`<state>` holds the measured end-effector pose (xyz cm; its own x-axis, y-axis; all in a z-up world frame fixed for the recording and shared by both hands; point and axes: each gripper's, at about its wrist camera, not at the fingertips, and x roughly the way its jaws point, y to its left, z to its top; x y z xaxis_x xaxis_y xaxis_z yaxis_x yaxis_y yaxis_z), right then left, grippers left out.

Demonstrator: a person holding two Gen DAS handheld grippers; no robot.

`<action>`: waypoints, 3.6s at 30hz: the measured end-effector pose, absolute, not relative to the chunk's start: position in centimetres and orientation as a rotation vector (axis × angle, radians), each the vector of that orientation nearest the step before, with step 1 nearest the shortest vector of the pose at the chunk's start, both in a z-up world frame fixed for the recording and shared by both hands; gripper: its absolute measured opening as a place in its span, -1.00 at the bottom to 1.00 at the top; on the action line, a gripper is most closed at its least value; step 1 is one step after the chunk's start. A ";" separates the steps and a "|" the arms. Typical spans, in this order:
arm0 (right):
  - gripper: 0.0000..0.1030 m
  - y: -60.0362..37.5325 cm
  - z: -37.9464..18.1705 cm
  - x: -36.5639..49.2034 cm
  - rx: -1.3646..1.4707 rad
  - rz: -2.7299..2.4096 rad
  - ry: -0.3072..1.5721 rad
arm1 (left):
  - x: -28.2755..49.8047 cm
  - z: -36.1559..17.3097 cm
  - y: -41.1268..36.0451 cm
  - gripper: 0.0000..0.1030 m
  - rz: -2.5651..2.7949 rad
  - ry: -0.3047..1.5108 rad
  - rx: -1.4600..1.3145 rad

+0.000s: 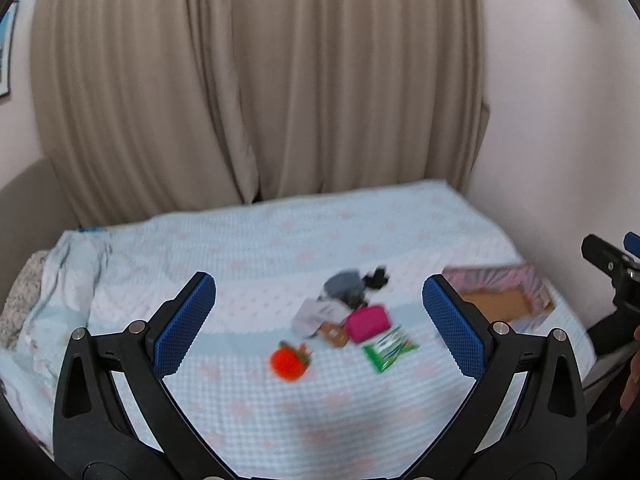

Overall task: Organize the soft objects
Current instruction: 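Grasp the orange pompom with the left tool while the right tool grasps the green wipes pack, then carry the pompom and wipes pack over the cardboard box with both tools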

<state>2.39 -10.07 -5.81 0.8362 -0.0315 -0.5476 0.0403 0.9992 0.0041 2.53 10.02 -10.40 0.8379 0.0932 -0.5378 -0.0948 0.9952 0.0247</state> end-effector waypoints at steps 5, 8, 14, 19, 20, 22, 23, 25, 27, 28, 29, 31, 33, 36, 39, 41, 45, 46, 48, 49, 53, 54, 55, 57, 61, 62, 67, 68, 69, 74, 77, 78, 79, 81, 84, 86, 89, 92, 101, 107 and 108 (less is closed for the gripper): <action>1.00 -6.3 -12.0 5.6 0.109 -0.060 0.714 | 5.5 -16.9 14.6 0.99 0.065 0.665 0.014; 1.00 -3.9 -16.0 7.8 0.130 -0.093 0.771 | 7.7 -21.5 17.0 0.99 0.032 0.737 0.007; 1.00 -0.5 -23.9 11.7 0.168 -0.160 0.866 | 11.4 -31.0 19.9 0.99 -0.041 0.846 0.006; 1.00 0.3 -30.0 14.6 0.236 -0.229 0.959 | 13.9 -37.1 20.3 0.99 -0.086 0.897 -0.017; 1.00 0.5 -31.3 15.2 0.239 -0.245 0.979 | 14.5 -38.4 20.4 0.99 -0.093 0.903 -0.020; 1.00 0.7 -33.6 16.5 0.242 -0.270 1.007 | 15.8 -41.1 20.5 0.98 -0.102 0.916 -0.024; 1.00 0.8 -34.9 17.3 0.248 -0.278 1.022 | 16.2 -41.9 20.6 0.96 -0.106 0.922 -0.024; 0.96 0.7 -37.3 18.8 0.268 -0.297 1.058 | 17.3 -44.0 20.5 0.94 -0.109 0.932 -0.016; 0.86 0.7 -39.7 20.3 0.298 -0.317 1.088 | 18.2 -45.8 20.6 0.88 -0.112 0.947 -0.017; 0.86 0.8 -40.7 20.8 0.306 -0.325 1.096 | 18.6 -46.6 20.8 0.87 -0.113 0.953 -0.020; 0.84 0.7 -41.7 21.4 0.314 -0.337 1.108 | 18.8 -47.1 20.9 0.84 -0.113 0.957 -0.022; 0.77 0.6 -43.4 22.3 0.336 -0.361 1.134 | 19.2 -48.4 21.0 0.81 -0.115 0.971 -0.021; 0.71 0.5 -44.8 22.9 0.355 -0.375 1.152 | 19.5 -49.4 20.9 0.66 -0.121 0.987 -0.014; 0.64 0.1 -46.2 23.5 0.373 -0.406 1.165 | 19.8 -50.2 20.9 0.40 -0.143 0.996 -0.010; 0.39 -0.3 -47.3 23.8 0.395 -0.424 1.185 | 20.1 -50.7 20.7 -0.18 -0.172 1.013 -0.017; 0.17 -0.5 -47.9 23.9 0.421 -0.415 1.194 | 20.3 -50.9 20.6 -0.26 -0.182 1.018 -0.021; 0.02 -0.5 -47.9 23.7 0.426 -0.424 1.182 | 20.5 -50.9 20.7 -0.35 -0.183 1.019 -0.037; -0.09 -0.5 -47.8 23.6 0.421 -0.422 1.176 | 20.5 -50.9 20.7 -0.35 -0.182 1.019 -0.042; -0.18 -0.4 -47.7 23.4 0.408 -0.422 1.172 | 20.4 -50.7 20.7 -0.36 -0.176 1.016 -0.042; -0.22 -0.4 -47.6 23.3 0.410 -0.417 1.170 | 20.3 -50.6 20.7 -0.36 -0.176 1.013 -0.043; -0.32 -0.6 -46.8 22.8 0.407 -0.403 1.167 | 20.0 -49.9 20.8 -0.38 -0.165 1.015 -0.059; -0.32 -0.6 -46.6 22.7 0.408 -0.397 1.166 | 19.9 -49.6 20.9 -0.38 -0.161 1.016 -0.065; -0.33 -0.4 -46.4 22.8 0.407 -0.391 1.166 | 19.8 -49.1 21.0 -0.38 -0.156 1.013 -0.070; -0.33 -0.3 -45.7 22.2 0.398 -0.380 1.161 | 19.5 -48.1 21.0 -0.38 -0.151 1.007 -0.073; -0.33 0.2 -43.5 21.1 0.380 -0.350 1.142 | 19.0 -45.5 20.9 -0.38 -0.135 0.990 -0.068; -0.33 0.4 -42.7 20.8 0.369 -0.336 1.136 | 18.9 -44.4 20.9 -0.38 -0.130 0.987 -0.064; -0.33 1.3 -38.0 19.1 0.310 -0.266 1.093 | 18.6 -39.2 20.6 -0.38 -0.113 0.959 -0.064; -0.33 1.3 -36.8 18.8 0.295 -0.249 1.081 | 18.6 -38.0 20.3 -0.38 -0.110 0.954 -0.064; -0.33 1.4 -35.7 18.3 0.285 -0.235 1.072 | 18.6 -36.4 20.0 -0.38 -0.108 0.947 -0.062; -0.33 0.5 -29.0 16.8 0.253 -0.157 1.013 | 18.9 -30.0 17.8 -0.38 -0.147 0.929 -0.042; -0.33 -0.8 -25.2 16.4 0.242 -0.123 0.981 | 19.4 -26.4 15.8 -0.38 -0.173 0.910 -0.019; -0.33 -1.4 -24.0 16.3 0.241 -0.117 0.973 | 19.6 -25.3 14.9 -0.38 -0.179 0.901 -0.014; -0.33 -2.1 -22.9 16.1 0.245 -0.112 0.963 | 19.8 -24.5 14.3 -0.38 -0.185 0.897 -0.015; -0.33 -3.8 -20.7 16.0 0.247 -0.108 0.941 | 20.4 -22.5 12.3 -0.38 -0.204 0.880 -0.020; -0.33 -6.9 -18.1 16.3 0.247 -0.109 0.919 | 21.5 -20.1 8.4 -0.38 -0.235 0.864 -0.014; -0.33 -9.3 -16.8 16.7 0.239 -0.113 0.916 | 22.4 -18.9 5.5 -0.38 -0.250 0.861 -0.017; -0.33 -13.1 -15.7 17.6 0.229 -0.109 0.926 | 23.9 -18.0 1.0 -0.38 -0.262 0.867 -0.028; -0.33 -17.0 -15.5 18.8 0.217 -0.093 0.946 | 25.6 -18.1 -3.3 -0.38 -0.266 0.871 -0.027; -0.33 -27.5 -19.9 23.9 0.214 -0.044 1.045 | 31.5 -23.8 -15.5 -0.38 -0.262 0.974 -0.023; -0.33 -32.2 -26.2 27.8 0.200 -0.001 1.163 | 35.3 -31.1 -21.0 -0.38 -0.226 1.085 0.001; -0.33 -32.8 -27.3 28.5 0.198 0.010 1.182 | 35.9 -32.6 -21.7 -0.38 -0.217 1.108 0.011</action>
